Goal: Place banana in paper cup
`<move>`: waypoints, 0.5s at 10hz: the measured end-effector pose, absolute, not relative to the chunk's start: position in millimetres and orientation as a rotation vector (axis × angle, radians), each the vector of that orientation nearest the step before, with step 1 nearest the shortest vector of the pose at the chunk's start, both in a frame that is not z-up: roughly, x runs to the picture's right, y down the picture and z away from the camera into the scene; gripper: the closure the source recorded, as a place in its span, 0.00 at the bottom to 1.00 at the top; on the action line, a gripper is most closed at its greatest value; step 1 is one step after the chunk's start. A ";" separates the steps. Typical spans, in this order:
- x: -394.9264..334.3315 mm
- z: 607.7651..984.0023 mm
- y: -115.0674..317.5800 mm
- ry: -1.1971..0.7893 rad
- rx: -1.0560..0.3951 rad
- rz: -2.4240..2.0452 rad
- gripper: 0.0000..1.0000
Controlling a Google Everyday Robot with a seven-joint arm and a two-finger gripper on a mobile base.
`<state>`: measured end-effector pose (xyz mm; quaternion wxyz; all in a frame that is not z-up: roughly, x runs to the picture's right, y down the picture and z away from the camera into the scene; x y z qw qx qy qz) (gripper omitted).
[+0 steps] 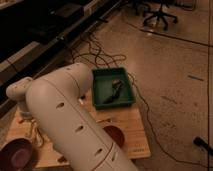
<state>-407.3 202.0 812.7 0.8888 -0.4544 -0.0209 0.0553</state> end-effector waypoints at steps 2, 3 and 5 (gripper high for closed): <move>-406.6 816.8 207.4 -0.038 -0.956 0.120 0.20; -405.9 819.1 210.4 -0.035 -0.963 0.124 0.20; -406.8 821.8 213.6 -0.042 -0.977 0.122 0.34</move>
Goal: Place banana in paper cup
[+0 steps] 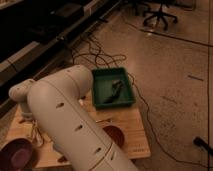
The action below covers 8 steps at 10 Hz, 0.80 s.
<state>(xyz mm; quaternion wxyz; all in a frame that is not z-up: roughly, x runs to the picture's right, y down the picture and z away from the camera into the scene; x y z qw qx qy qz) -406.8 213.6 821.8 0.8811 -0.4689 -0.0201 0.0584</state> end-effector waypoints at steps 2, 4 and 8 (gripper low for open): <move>-405.9 824.4 211.9 -0.057 -0.989 0.120 0.51; -406.9 823.7 211.5 -0.061 -0.990 0.120 0.72; -397.8 812.1 200.6 -0.207 -0.990 0.113 1.00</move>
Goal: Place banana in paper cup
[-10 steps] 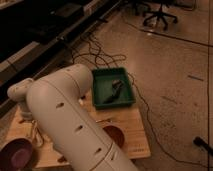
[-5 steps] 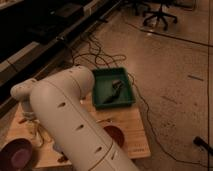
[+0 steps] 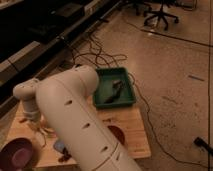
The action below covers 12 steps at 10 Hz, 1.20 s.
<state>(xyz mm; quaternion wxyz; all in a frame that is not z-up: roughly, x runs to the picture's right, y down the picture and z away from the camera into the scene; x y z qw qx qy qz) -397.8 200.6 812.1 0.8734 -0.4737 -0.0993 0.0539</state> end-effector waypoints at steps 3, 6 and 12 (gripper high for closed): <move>-376.9 777.1 158.1 -0.463 -0.886 0.128 1.00; -338.8 745.4 107.8 -0.723 -0.739 0.171 1.00; -283.8 701.9 46.0 -0.993 -0.459 0.128 1.00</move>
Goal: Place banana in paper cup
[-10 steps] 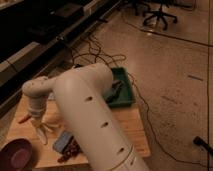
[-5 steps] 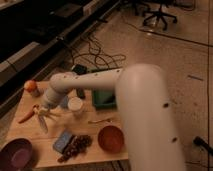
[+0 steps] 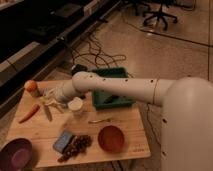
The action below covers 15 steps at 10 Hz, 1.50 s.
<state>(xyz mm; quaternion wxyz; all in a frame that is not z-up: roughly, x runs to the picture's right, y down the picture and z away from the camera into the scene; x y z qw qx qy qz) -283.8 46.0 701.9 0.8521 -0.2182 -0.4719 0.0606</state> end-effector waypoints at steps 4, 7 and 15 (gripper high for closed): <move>-260.0 673.2 33.1 -0.997 -0.453 0.151 1.00; -230.5 663.6 47.5 -0.965 -0.467 0.202 1.00; -159.3 672.8 61.0 -0.955 -0.396 0.354 1.00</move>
